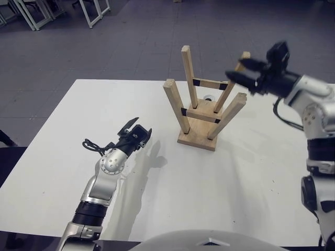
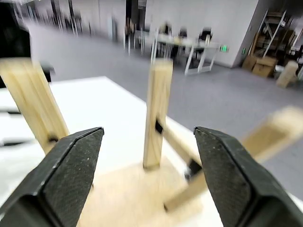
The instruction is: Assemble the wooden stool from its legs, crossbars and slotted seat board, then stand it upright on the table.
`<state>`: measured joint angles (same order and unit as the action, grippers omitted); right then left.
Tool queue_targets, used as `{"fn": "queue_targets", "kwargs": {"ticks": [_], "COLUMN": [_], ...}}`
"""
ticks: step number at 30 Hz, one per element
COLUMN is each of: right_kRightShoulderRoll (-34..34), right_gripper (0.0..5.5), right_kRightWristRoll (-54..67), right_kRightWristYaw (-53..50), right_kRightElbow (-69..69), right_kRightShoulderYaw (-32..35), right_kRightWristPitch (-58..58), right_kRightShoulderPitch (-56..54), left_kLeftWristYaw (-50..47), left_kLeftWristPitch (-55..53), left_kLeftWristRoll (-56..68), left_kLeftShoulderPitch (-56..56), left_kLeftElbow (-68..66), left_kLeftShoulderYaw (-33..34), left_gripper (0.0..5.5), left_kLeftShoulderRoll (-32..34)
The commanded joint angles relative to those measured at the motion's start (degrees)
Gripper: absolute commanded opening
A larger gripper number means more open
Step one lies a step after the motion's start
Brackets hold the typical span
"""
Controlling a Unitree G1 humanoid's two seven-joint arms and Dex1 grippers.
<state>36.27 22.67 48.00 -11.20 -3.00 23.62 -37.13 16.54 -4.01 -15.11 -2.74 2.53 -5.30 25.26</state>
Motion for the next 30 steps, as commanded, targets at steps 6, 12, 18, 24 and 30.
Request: {"fn": "queue_targets", "kwargs": {"ticks": [6,12,18,24,30], "right_kRightShoulderRoll": [1.8,4.0,12.4,2.7,-9.3], "right_gripper": [3.5,3.5,3.5,3.5,3.5], "right_kRightWristRoll": [4.2,9.2,-4.6,-15.2,-19.2], "right_kRightWristYaw": [12.9,10.7,14.1,-4.3,-12.2], "right_kRightElbow": [23.0,33.3,12.2,-21.5,-40.9], "right_kRightShoulderYaw": [-4.7,-3.0,-4.7,-2.0,-2.0], "right_kRightWristPitch": [-3.1,5.2,-2.6,-12.6,-24.6], "right_kRightShoulderPitch": [14.7,17.3,18.3,1.7,-9.9], "left_kLeftWristYaw": [-3.1,-3.8,-1.7,3.2,4.4], "left_kLeftWristPitch": [0.7,0.7,0.1,-1.3,-2.0], "left_kLeftWristRoll": [-0.5,-0.5,0.6,4.4,4.3], "left_kLeftShoulderPitch": [2.4,3.1,3.6,3.4,3.6], "left_kLeftElbow": [1.3,1.4,3.5,8.3,9.4], "left_kLeftShoulderYaw": [3.3,4.3,3.2,3.6,1.3], "left_gripper": [3.21,3.21,3.21,3.21,3.21], "left_kLeftShoulderRoll": [0.6,1.1,0.6,1.5,0.9]}}
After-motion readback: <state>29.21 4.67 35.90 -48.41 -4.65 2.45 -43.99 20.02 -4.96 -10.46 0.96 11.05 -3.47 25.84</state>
